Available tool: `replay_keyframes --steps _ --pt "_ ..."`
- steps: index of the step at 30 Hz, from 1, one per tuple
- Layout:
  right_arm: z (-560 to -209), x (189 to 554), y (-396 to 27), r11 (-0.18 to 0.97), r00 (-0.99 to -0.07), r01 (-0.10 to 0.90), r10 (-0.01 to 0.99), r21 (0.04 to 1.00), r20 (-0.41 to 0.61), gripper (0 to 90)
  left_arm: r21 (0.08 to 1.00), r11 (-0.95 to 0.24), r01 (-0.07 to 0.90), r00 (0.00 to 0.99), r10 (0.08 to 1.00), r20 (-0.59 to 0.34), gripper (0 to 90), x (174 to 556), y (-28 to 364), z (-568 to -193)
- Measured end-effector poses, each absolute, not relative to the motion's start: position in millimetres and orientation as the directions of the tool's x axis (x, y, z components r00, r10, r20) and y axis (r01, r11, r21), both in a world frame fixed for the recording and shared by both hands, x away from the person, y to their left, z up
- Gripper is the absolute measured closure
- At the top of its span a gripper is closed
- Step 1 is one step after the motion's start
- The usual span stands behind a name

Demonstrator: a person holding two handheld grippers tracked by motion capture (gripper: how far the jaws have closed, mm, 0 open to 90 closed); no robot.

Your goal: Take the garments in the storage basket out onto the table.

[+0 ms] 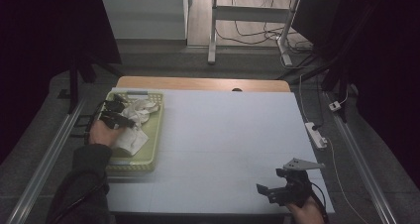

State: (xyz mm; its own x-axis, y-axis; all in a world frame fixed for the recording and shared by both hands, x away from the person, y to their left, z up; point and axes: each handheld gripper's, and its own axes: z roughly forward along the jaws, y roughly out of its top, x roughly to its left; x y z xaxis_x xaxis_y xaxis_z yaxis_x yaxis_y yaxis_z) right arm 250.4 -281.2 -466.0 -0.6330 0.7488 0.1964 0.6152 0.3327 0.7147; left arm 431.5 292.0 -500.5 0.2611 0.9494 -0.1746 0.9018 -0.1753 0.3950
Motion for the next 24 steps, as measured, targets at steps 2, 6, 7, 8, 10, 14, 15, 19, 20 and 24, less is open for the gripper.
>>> replay_keyframes --steps 2,6,7,8,10,14,15,19,20,24 --pt "-466.0 250.5 -281.2 0.332 -0.632 0.616 0.75 0.715 0.197 1.8 0.412 -0.159 0.897 0.256 0.947 -0.192 75.1 429.5 294.6 -498.4" --pt "-466.0 250.6 -280.9 0.332 -0.631 0.617 0.75 0.714 0.197 1.8 0.457 -0.135 0.879 0.255 0.943 -0.213 75.1 423.0 299.0 -491.3" --pt "-466.0 250.6 -280.8 0.332 -0.631 0.616 0.75 0.714 0.196 1.8 0.469 -0.128 0.874 0.252 0.944 -0.213 75.1 421.4 299.5 -487.9" --pt "-465.9 250.5 -280.7 0.332 -0.632 0.615 0.75 0.715 0.195 1.8 0.482 -0.13 0.867 0.259 0.942 -0.212 75.2 419.9 299.8 -484.7" --pt "-465.9 250.4 -280.8 0.332 -0.632 0.614 0.75 0.716 0.194 1.8 0.501 -0.125 0.856 0.267 0.937 -0.224 75.2 417.3 299.5 -477.8" --pt "-465.7 250.1 -280.9 0.334 -0.634 0.612 0.749 0.717 0.193 1.8 0.56 -0.173 0.81 0.34 0.917 -0.208 75.2 411.2 293.3 -463.7" --pt "-465.5 249.7 -281.0 0.334 -0.636 0.611 0.748 0.718 0.193 1.8 0.576 -0.187 0.796 0.357 0.913 -0.196 75.1 409.6 290.9 -460.0" --pt "-465.4 249.5 -281.0 0.333 -0.637 0.609 0.747 0.72 0.193 1.8 0.613 -0.208 0.762 0.384 0.908 -0.168 75.2 404.5 284.3 -446.6" --pt "-465.4 249.3 -281.1 0.333 -0.638 0.607 0.746 0.722 0.193 1.8 0.621 -0.206 0.756 0.387 0.906 -0.171 75.2 403.0 283.2 -442.8" --pt "-465.2 249.0 -281.0 0.336 -0.639 0.606 0.745 0.721 0.19 1.8 0.638 -0.188 0.747 0.389 0.902 -0.189 75.2 399.3 281.5 -433.0"
